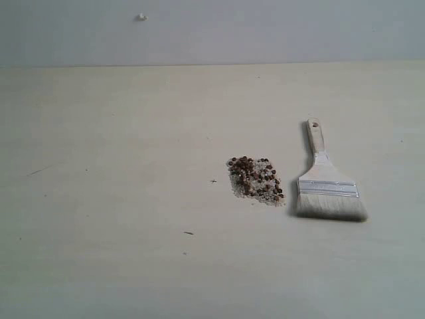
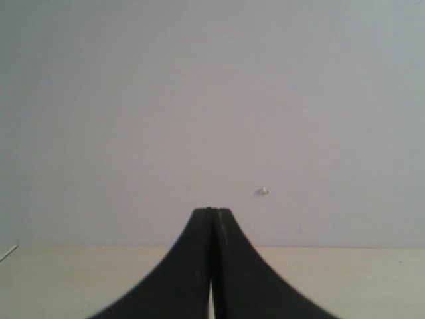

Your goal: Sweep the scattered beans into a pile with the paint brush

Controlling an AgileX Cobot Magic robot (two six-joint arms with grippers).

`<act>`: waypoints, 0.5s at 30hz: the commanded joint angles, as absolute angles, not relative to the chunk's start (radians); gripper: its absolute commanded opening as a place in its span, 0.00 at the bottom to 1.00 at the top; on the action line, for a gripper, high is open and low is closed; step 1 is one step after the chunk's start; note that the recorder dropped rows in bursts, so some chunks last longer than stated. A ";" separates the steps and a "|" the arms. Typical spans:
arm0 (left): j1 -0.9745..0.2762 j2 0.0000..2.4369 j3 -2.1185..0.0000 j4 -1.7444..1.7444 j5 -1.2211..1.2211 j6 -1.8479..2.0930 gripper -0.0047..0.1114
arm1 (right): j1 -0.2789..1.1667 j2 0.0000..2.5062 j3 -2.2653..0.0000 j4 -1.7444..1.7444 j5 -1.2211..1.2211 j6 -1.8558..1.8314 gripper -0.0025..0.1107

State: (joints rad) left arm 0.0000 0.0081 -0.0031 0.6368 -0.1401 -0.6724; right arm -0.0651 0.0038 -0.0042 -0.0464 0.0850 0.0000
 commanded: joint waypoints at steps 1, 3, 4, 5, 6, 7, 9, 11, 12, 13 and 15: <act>0.001 0.010 0.000 0.402 -0.076 -0.532 0.04 | -0.069 0.000 0.000 -0.050 0.082 0.000 0.02; 0.001 0.012 0.000 0.109 -0.054 -0.261 0.04 | -0.069 0.000 0.000 -0.050 0.082 0.000 0.02; 0.001 0.012 0.000 0.034 -0.052 -0.167 0.04 | -0.069 0.000 0.000 -0.050 0.082 0.000 0.02; 0.001 0.012 0.000 0.023 -0.052 -0.138 0.04 | -0.069 0.000 0.000 -0.050 0.082 0.000 0.02; 0.001 0.012 0.000 0.023 -0.052 -0.125 0.04 | -0.069 0.000 0.000 -0.050 0.082 0.000 0.02; 0.001 0.012 0.000 0.032 -0.052 -0.123 0.04 | -0.069 0.000 0.000 -0.050 0.082 0.000 0.02; 0.001 0.012 0.000 0.034 -0.052 -0.125 0.04 | -0.069 0.000 0.000 -0.050 0.082 0.000 0.02; 0.001 0.012 0.000 0.034 -0.052 -0.125 0.04 | -0.069 0.000 0.000 -0.050 0.082 0.000 0.02; 0.001 0.012 0.000 0.034 -0.052 -0.125 0.04 | -0.069 0.000 0.000 -0.050 0.082 0.000 0.02; 0.001 0.012 0.000 0.034 -0.052 -0.125 0.04 | -0.069 0.000 0.000 -0.050 0.082 0.000 0.02; 0.001 0.012 0.000 0.034 -0.052 -0.125 0.04 | -0.069 0.000 0.000 -0.050 0.082 0.000 0.02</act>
